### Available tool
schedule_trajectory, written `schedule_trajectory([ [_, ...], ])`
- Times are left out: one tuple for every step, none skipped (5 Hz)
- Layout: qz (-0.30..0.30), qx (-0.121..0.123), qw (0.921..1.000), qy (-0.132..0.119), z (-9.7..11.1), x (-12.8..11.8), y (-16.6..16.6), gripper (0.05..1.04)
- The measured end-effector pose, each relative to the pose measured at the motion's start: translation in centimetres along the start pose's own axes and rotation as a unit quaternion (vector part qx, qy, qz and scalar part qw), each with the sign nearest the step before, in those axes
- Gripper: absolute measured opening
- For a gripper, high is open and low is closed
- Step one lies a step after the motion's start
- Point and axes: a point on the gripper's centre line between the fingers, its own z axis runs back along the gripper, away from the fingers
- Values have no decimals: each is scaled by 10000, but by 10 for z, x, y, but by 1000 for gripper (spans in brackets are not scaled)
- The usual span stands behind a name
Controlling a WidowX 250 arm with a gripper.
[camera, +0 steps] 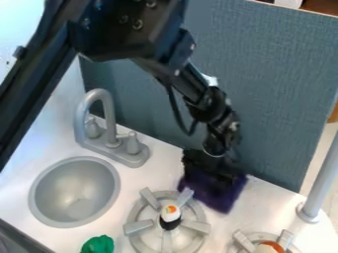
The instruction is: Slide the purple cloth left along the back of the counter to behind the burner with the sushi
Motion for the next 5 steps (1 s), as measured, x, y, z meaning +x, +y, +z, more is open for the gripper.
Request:
schedule_trajectory([
  [344, 209, 9992, 71, 2, 8, 29, 1000],
  [644, 455, 9963, 346, -1, 2, 58, 1000],
  [802, 535, 9938, 548, -5, -6, 78, 1001],
  [792, 426, 9943, 569, 1, -21, 89, 1000],
  [620, -94, 9979, 189, 34, -26, 86, 1000],
])
